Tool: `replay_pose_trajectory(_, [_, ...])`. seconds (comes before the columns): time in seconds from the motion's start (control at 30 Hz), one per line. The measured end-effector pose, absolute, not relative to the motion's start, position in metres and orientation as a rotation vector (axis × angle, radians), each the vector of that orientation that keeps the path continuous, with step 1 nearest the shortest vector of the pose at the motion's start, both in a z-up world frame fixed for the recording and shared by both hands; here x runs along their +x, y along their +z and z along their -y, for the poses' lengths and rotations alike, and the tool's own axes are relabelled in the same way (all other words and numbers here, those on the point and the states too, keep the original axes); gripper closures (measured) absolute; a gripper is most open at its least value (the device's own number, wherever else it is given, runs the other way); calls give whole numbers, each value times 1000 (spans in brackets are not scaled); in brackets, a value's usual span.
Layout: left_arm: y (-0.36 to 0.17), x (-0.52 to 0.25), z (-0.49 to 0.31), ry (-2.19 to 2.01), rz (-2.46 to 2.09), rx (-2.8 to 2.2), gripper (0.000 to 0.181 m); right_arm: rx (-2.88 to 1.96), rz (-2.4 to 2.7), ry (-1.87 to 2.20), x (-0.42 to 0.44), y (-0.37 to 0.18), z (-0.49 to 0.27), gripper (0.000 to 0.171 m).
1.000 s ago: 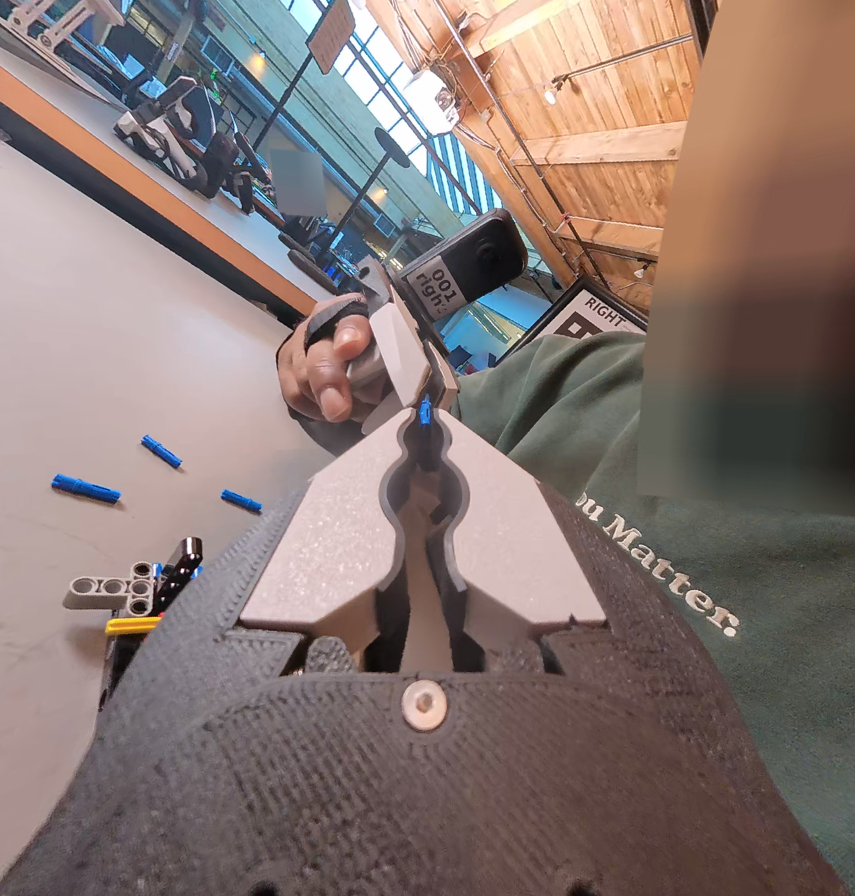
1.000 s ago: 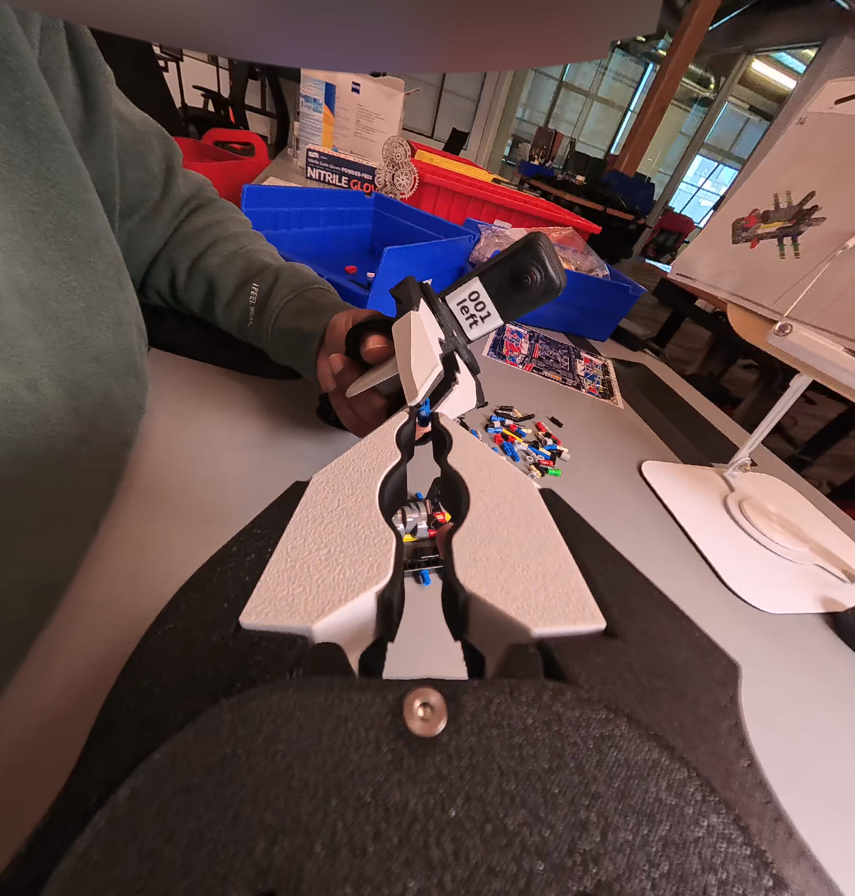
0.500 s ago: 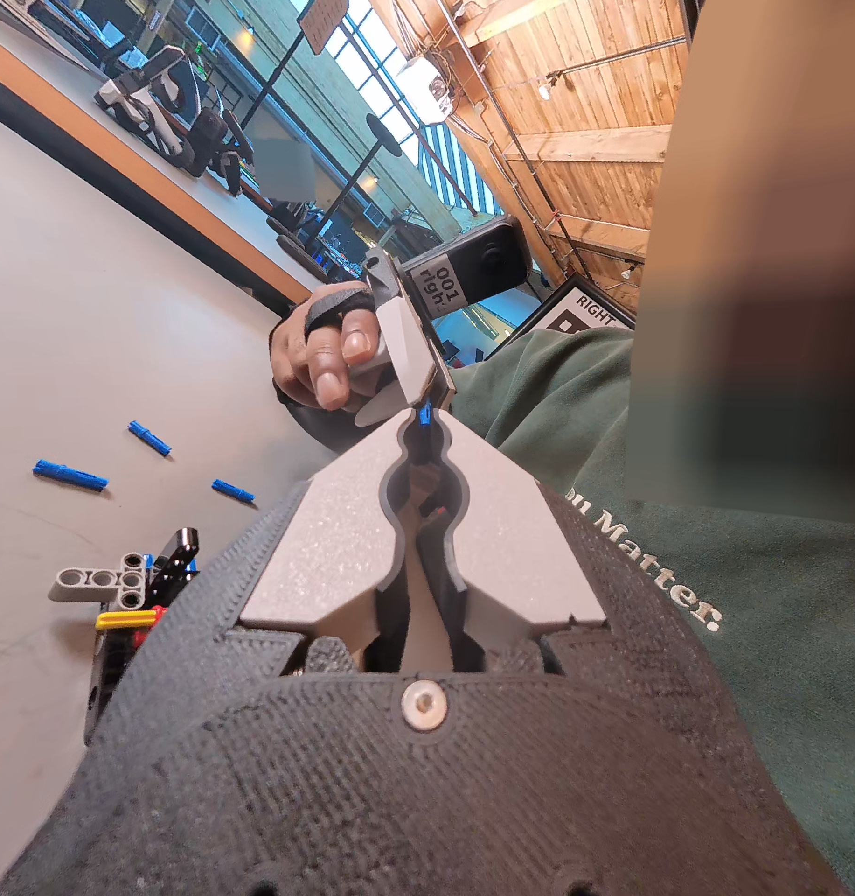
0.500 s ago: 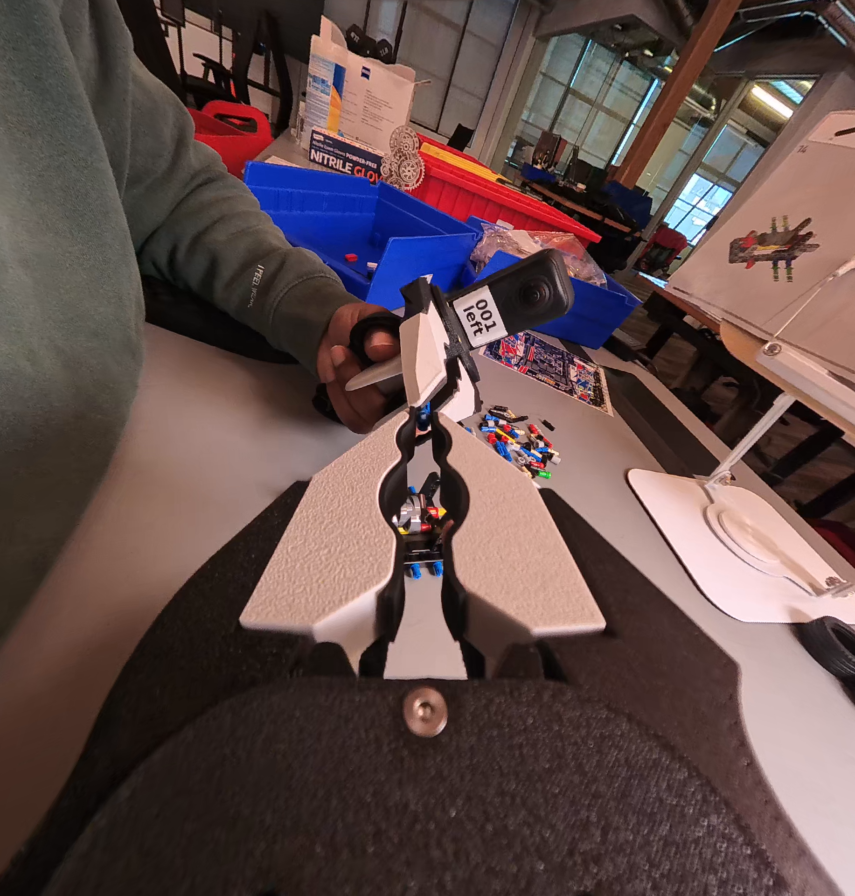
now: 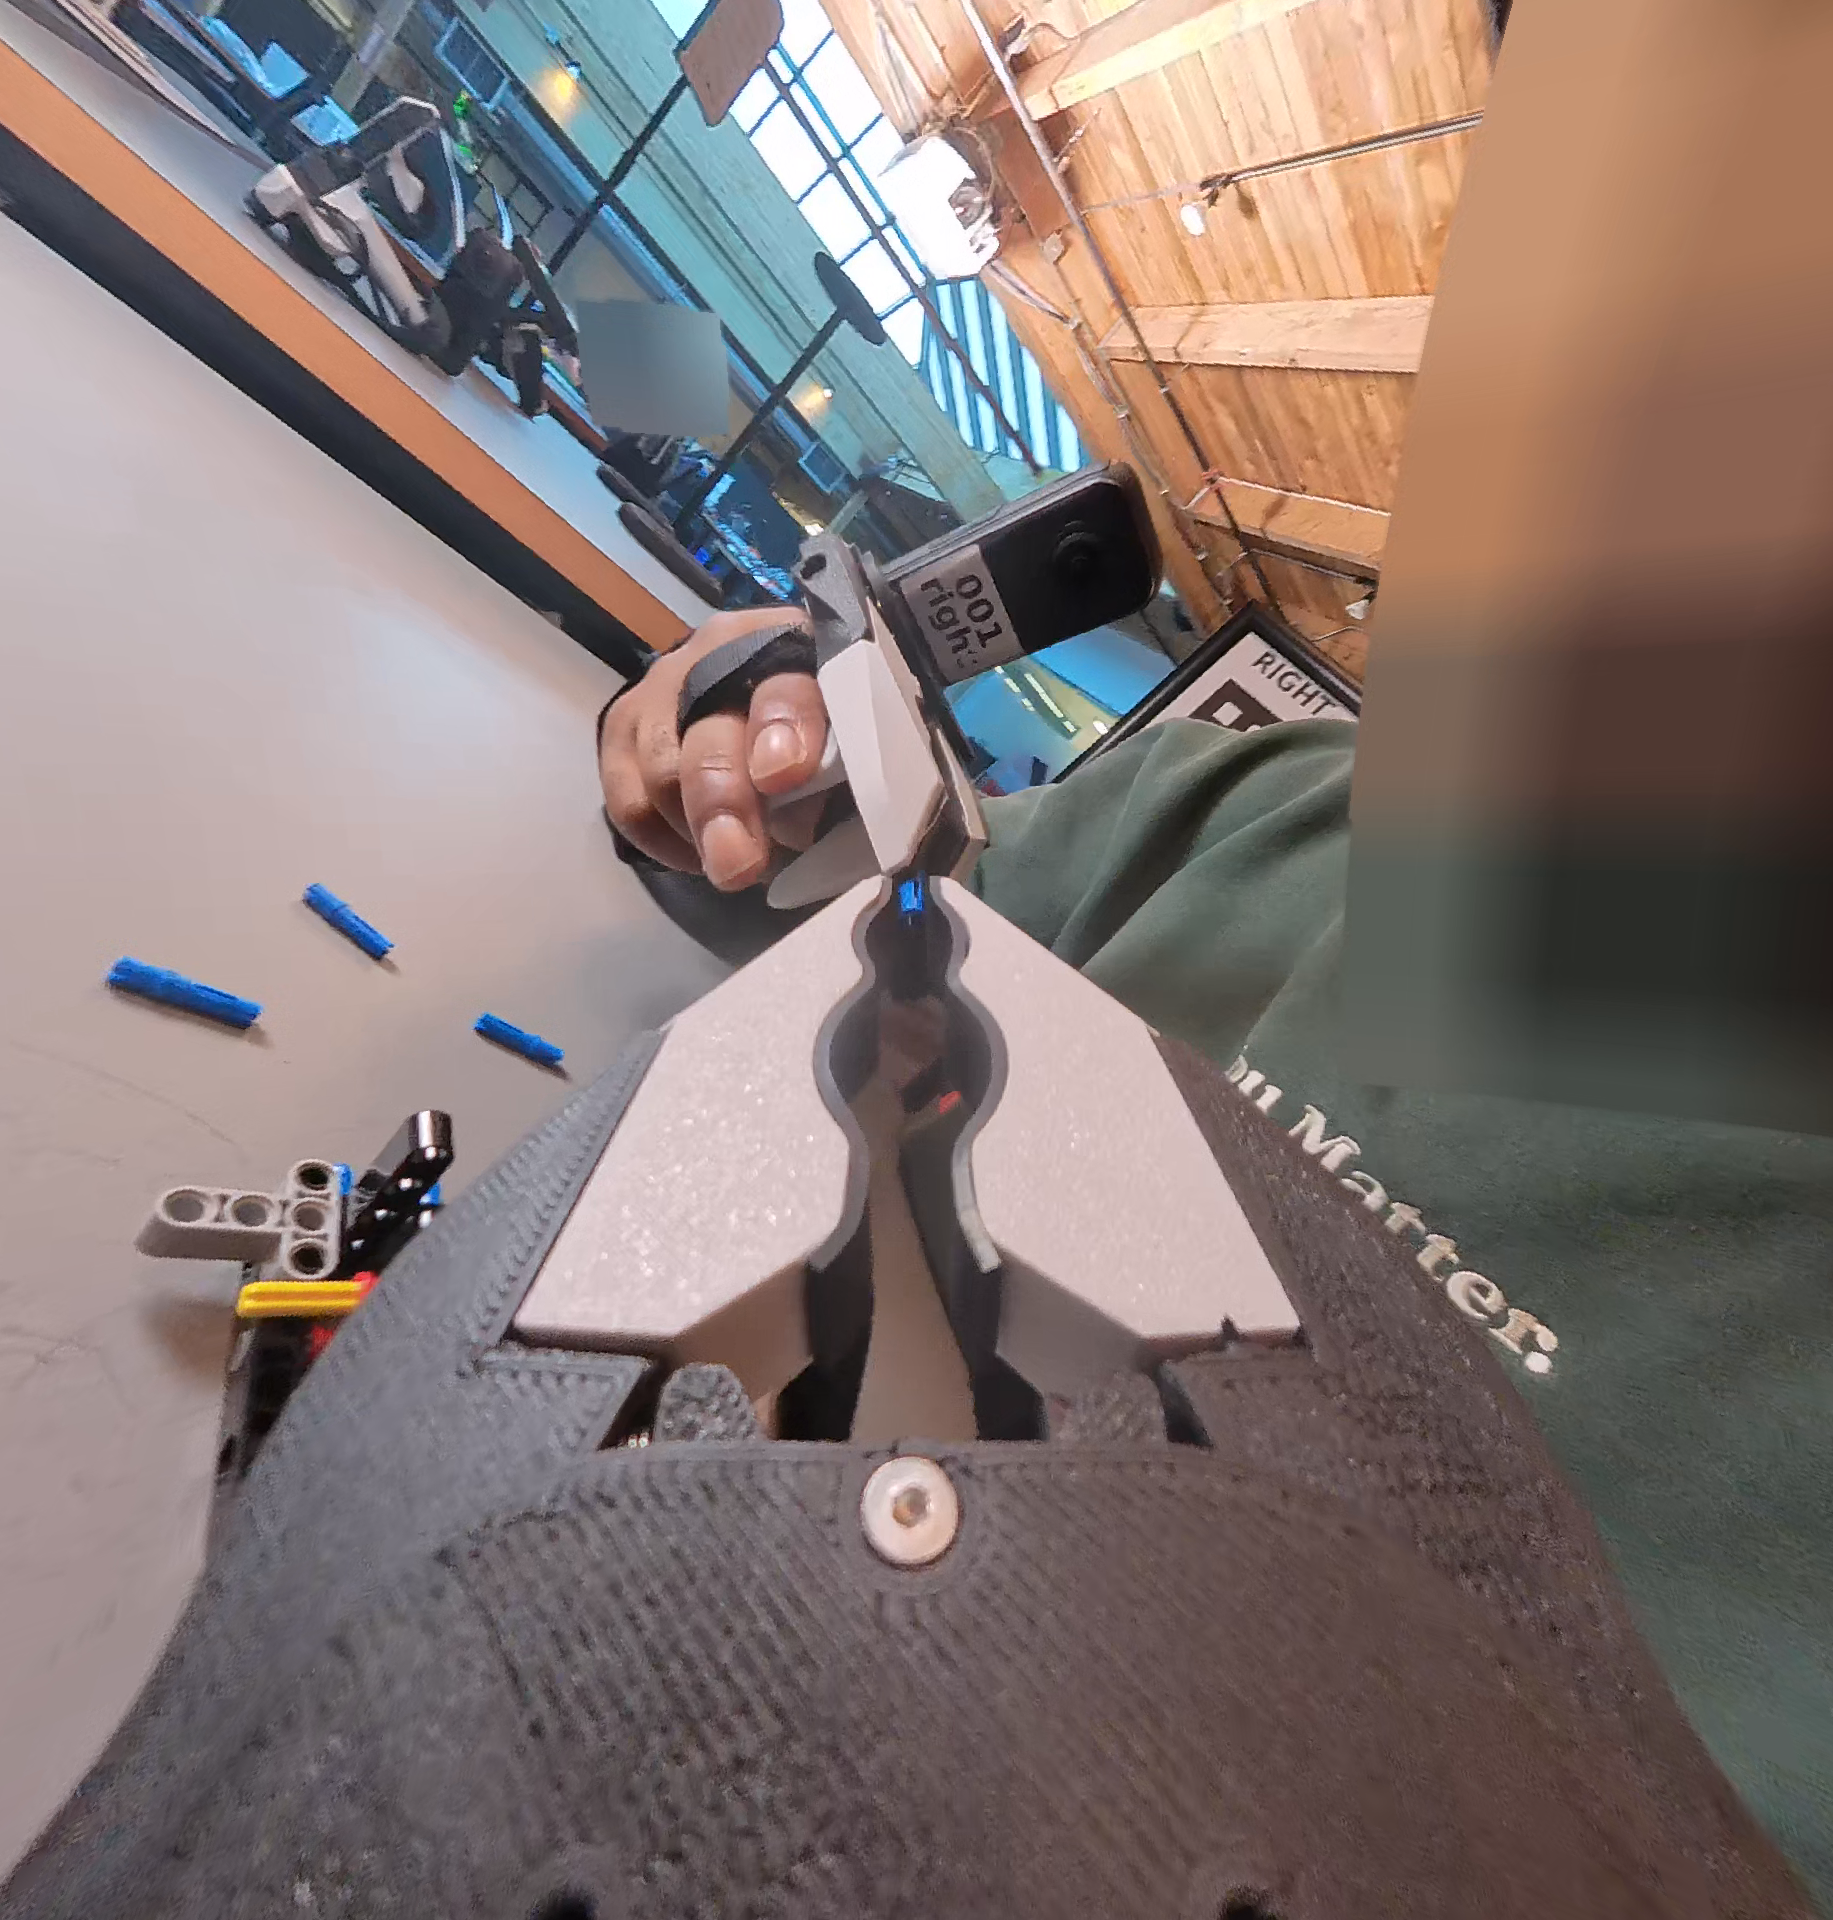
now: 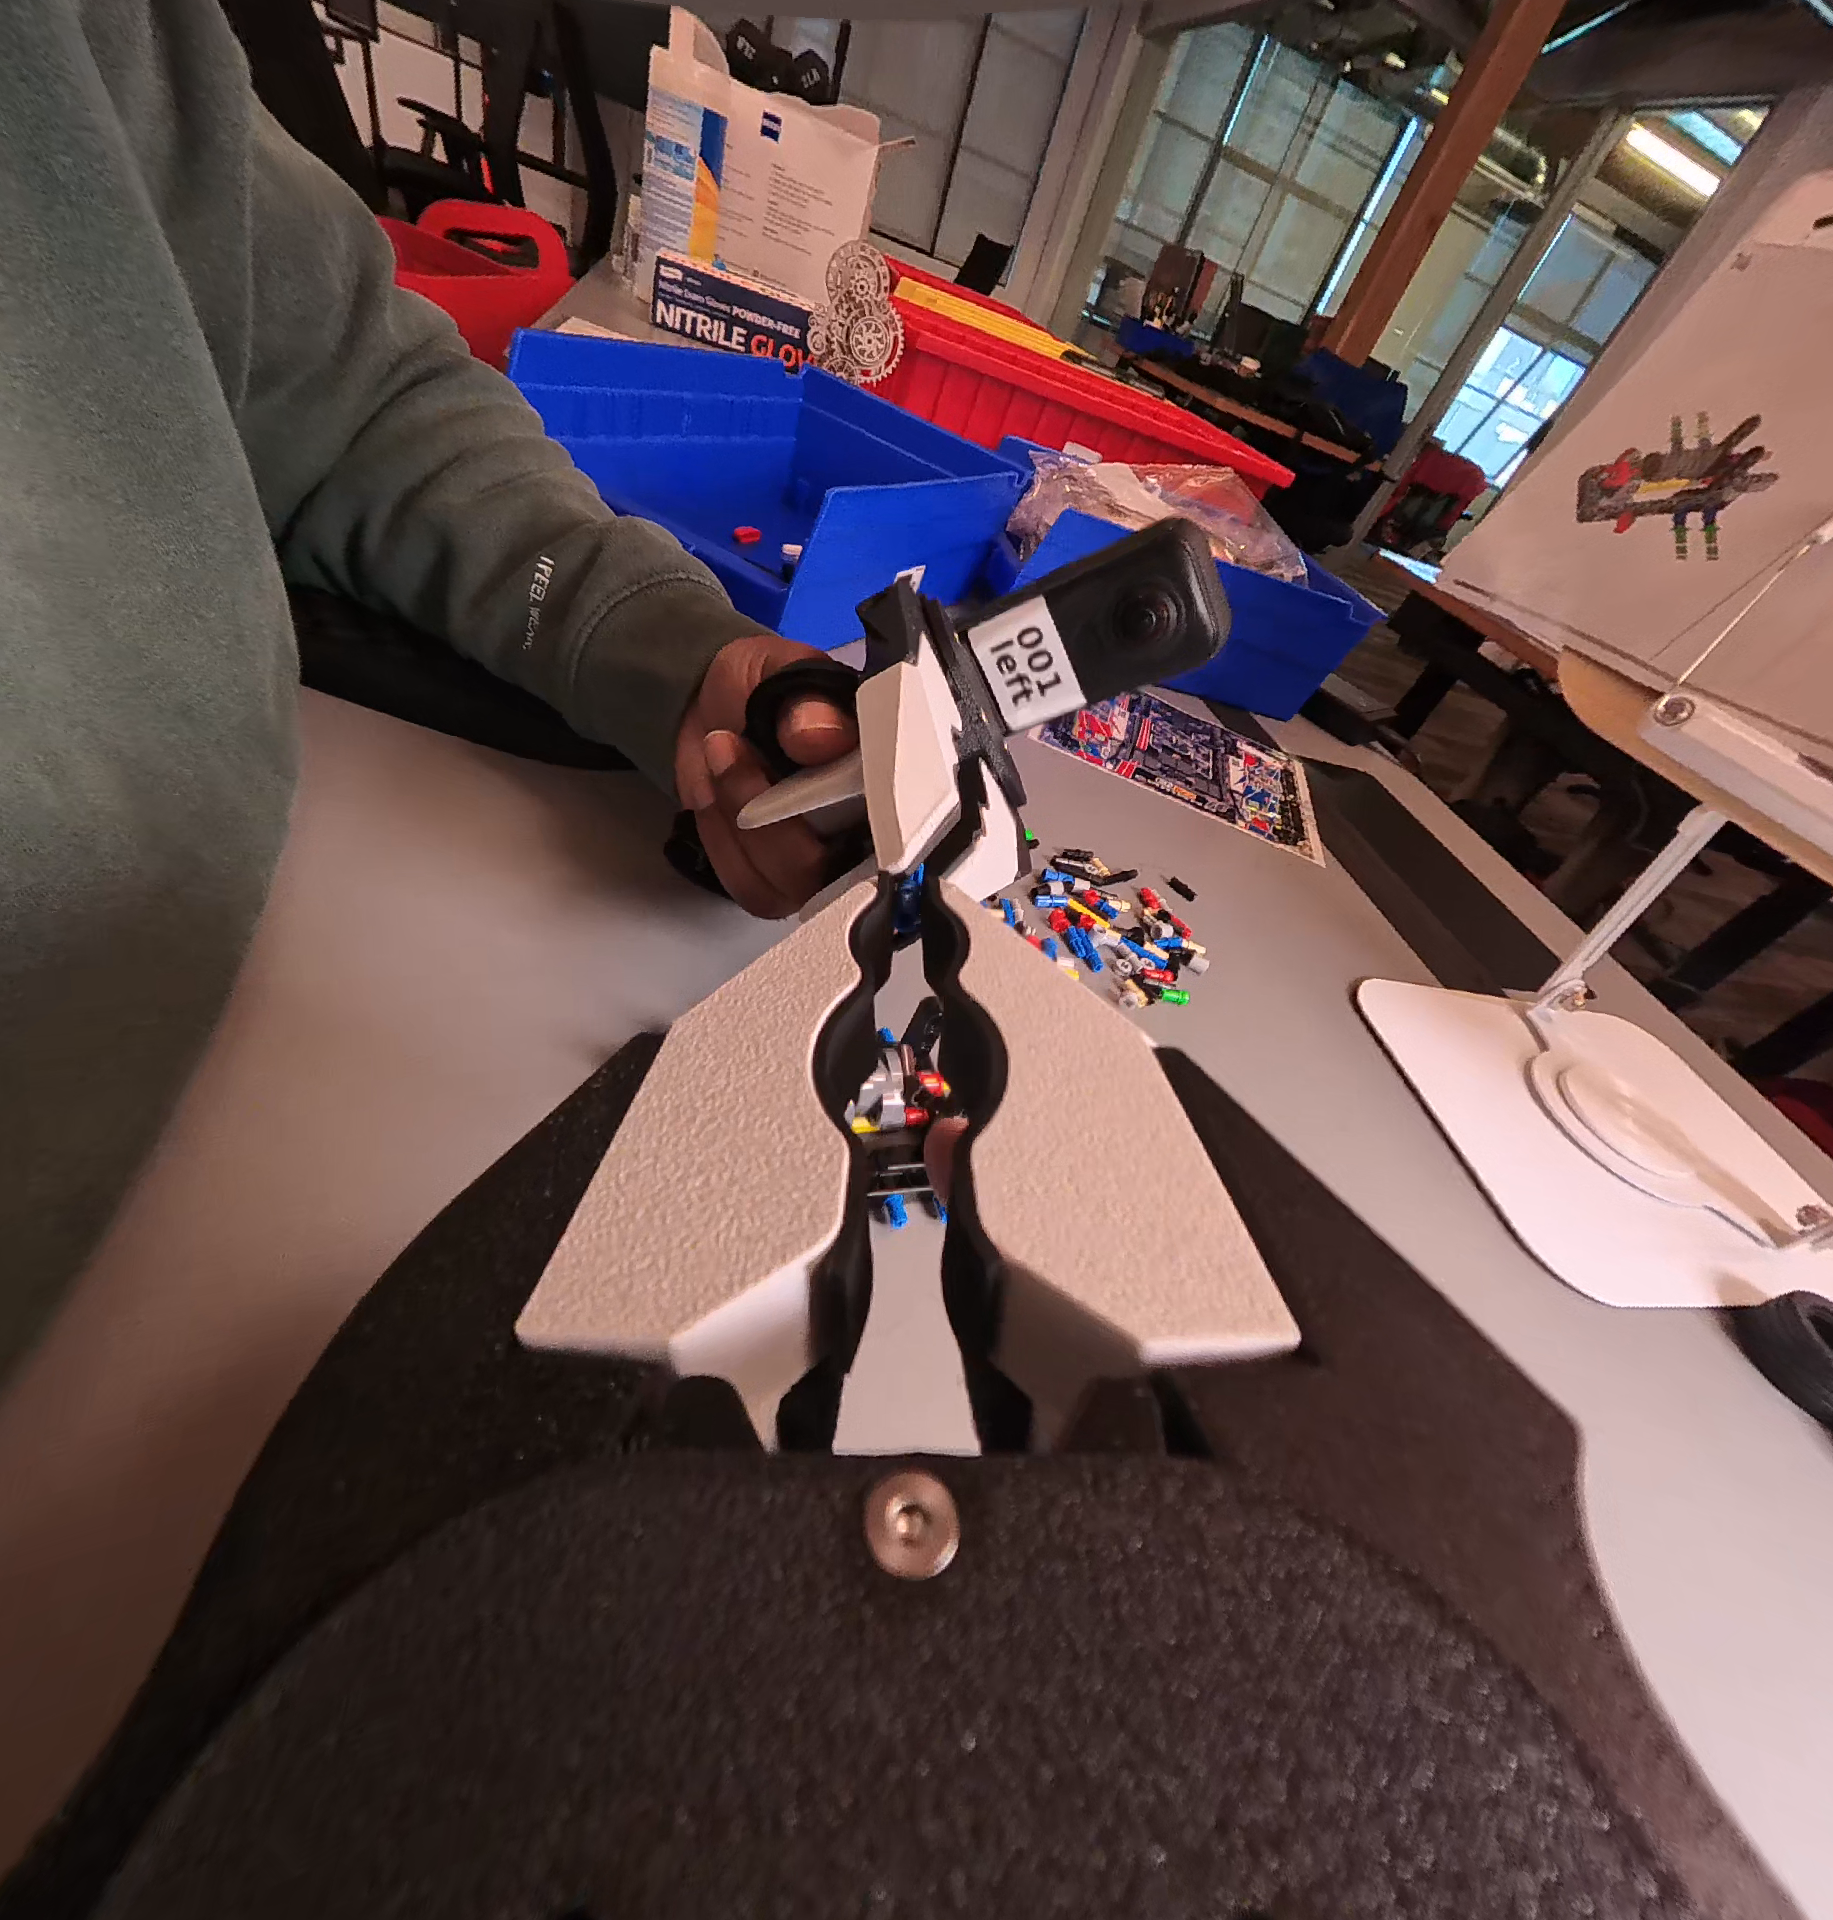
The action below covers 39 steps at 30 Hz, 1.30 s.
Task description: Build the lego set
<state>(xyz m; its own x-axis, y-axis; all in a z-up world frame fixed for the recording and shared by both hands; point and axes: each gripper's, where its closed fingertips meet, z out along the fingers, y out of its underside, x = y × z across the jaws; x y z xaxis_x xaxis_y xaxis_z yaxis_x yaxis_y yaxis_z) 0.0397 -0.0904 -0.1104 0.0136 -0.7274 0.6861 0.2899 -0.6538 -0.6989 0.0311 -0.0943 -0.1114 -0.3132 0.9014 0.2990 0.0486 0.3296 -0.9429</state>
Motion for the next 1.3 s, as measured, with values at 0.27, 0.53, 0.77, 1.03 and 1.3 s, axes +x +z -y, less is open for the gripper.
replay_pose_trajectory(0.27, [-172,-23,62,-868,-733,-1957,165,-1091,1671,1093,35,-144,52,168])
replay_pose_trajectory(0.53, [-200,10,60,-731,-880,-2027,165,-1163,1749,1110,28,-172,54,168])
replay_pose_trajectory(0.77, [-208,18,59,-646,-979,-2020,174,-1154,1758,1135,32,-171,60,168])
replay_pose_trajectory(1.03, [-165,31,72,-792,-965,-1722,176,-1138,1725,1244,33,-156,72,168])
replay_pose_trajectory(1.3, [-165,37,76,-763,-1005,-1699,176,-1131,1723,1264,34,-155,75,168])
